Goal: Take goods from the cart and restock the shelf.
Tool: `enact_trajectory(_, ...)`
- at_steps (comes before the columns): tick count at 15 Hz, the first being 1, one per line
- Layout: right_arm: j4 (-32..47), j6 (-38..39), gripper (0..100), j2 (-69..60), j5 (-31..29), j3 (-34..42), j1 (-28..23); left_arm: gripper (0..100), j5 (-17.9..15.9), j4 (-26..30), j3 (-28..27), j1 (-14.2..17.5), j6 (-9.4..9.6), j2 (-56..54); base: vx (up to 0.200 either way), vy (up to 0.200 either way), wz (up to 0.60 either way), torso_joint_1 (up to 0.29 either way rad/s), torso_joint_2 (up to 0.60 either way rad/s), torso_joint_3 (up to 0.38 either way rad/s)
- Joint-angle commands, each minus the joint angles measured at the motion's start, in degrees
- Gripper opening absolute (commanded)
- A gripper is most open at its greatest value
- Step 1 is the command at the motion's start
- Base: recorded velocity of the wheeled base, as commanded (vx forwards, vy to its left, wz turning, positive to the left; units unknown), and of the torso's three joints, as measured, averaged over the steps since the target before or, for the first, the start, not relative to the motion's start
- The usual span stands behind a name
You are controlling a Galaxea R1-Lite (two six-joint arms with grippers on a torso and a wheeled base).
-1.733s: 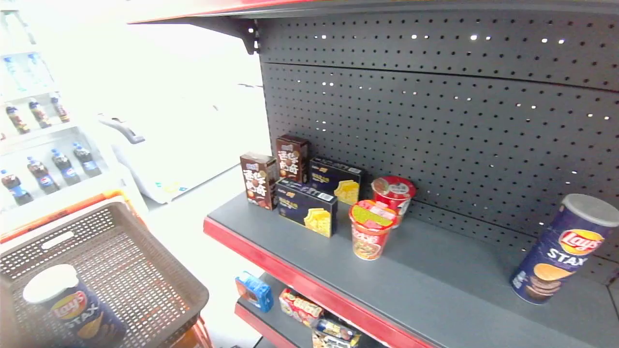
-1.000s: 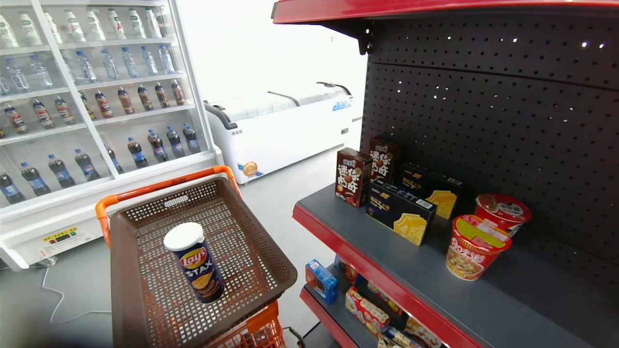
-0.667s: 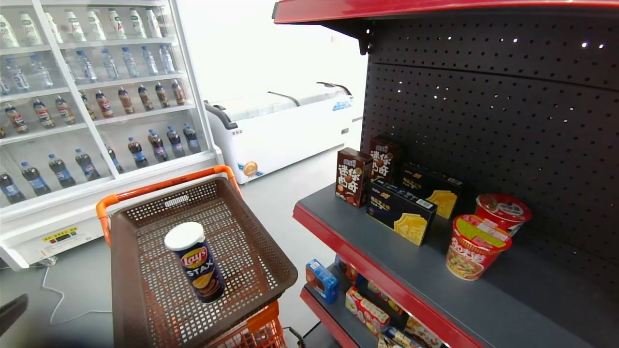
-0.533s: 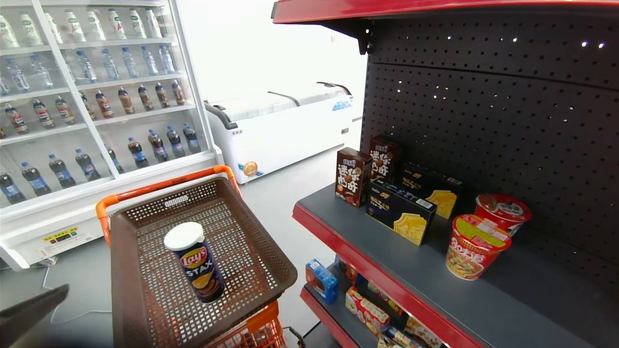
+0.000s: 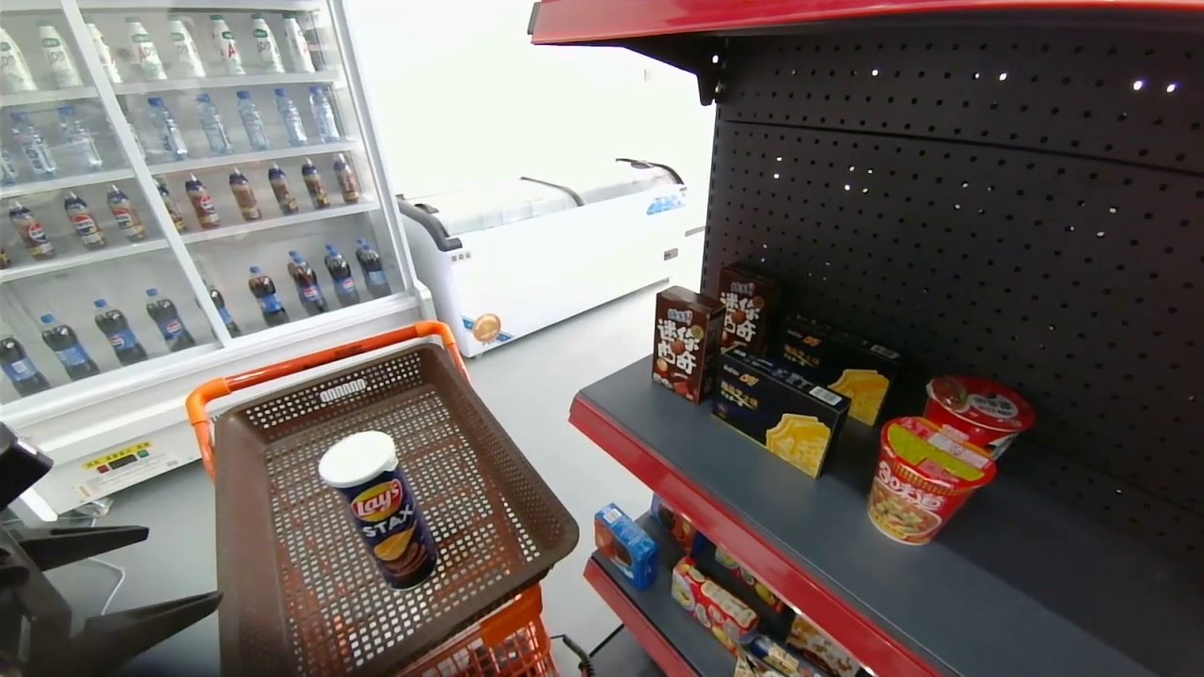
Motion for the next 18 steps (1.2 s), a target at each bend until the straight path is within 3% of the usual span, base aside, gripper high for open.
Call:
enact_trajectory(1,0.0,0.02,100,0.0,0.01,0.0,0.0,100,-0.09,-1.72,2.74,1.19,0.0,5.19,0.0,0.0,0.0,0.0,0.0,0.0)
enact_trajectory(4,0.0,0.02,100,0.0,0.01,0.0,-0.09,100,-0.09,-15.25,7.05,0.93,0.0,13.01,0.0,0.0,0.0,0.0,0.0,0.0)
enact_trajectory(6,0.0,0.02,100,0.0,0.01,0.0,0.0,100,-0.09,-19.91,6.88,0.05,0.0,17.4,0.0,0.0,0.0,0.0,0.0,0.0)
enact_trajectory(8,0.0,0.02,100,0.0,0.01,0.0,0.0,100,-0.18,-26.85,6.88,-2.15,-0.44,22.94,0.0,0.0,0.0,0.0,0.0,0.0)
enact_trajectory(10,0.0,0.02,100,0.0,0.01,0.0,0.0,100,-0.27,-29.84,6.61,-3.99,-0.61,26.1,0.0,0.0,0.0,0.0,0.0,0.0)
enact_trajectory(11,0.0,0.02,100,0.0,0.01,0.0,0.0,100,-0.97,-34.94,6.26,-6.28,-0.88,30.59,0.0,0.0,0.0,0.0,0.0,0.0)
enact_trajectory(15,0.0,0.02,100,0.0,0.01,0.0,0.0,100,-1.76,-40.65,2.66,-10.41,-2.63,37.53,0.0,0.0,0.0,0.0,0.0,0.0)
enact_trajectory(17,0.0,0.02,100,0.0,0.01,0.0,0.0,100,-1.76,-41.44,2.04,-10.85,-2.63,38.32,0.0,0.0,0.0,0.0,0.0,0.0)
enact_trajectory(18,0.0,0.02,100,0.0,0.01,0.0,0.0,100,-1.76,-43.82,-1.03,-13.04,-2.63,42.19,0.0,0.0,0.0,0.0,0.0,0.0)
